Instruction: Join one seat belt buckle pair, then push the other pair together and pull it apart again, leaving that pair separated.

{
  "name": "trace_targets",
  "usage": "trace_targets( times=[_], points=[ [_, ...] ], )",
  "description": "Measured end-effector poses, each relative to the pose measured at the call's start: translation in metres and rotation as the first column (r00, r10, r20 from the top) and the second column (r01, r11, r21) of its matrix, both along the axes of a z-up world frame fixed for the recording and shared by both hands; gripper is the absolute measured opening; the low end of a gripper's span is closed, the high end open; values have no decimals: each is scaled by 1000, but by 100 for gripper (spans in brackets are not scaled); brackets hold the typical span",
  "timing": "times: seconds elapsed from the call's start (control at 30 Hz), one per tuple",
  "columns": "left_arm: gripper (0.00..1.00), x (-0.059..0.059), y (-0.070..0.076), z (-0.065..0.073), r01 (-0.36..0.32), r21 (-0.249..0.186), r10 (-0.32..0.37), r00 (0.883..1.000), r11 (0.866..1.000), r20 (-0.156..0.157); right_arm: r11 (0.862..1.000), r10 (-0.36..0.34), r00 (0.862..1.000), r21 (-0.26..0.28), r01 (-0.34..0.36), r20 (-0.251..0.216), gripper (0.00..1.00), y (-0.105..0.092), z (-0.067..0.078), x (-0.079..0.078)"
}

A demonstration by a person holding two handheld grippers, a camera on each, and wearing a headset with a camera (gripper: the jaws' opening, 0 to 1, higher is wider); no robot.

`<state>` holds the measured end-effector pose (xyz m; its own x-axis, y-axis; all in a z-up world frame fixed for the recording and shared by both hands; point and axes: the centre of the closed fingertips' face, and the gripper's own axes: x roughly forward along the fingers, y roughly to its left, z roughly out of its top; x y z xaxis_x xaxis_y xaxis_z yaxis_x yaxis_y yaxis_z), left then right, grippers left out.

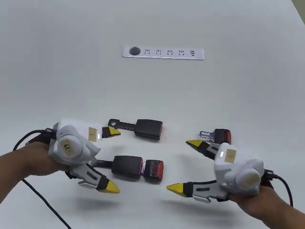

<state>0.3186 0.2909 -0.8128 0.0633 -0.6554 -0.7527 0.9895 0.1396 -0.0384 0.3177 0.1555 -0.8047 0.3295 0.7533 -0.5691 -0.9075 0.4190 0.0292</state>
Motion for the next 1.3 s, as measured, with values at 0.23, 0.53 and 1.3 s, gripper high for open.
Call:
trace_targets(
  times=[0.23, 0.53, 1.3],
  points=[
    [89, 33, -10, 13, 5, -15, -4, 999, 1000, 44, 997, -33, 999, -62, 34, 10, 74, -52, 3, 38],
    [80, 73, -29, 6, 16, -3, -16, 998, 1000, 54, 990, -78, 996, -121, 74, -33, 70, -105, -13, 73],
    [52, 96, -40, -42, 63, 58, -65, 998, 996, 19, 979, 37, 988, -191, -65, -147, 52, -117, -44, 75]
  ],
)
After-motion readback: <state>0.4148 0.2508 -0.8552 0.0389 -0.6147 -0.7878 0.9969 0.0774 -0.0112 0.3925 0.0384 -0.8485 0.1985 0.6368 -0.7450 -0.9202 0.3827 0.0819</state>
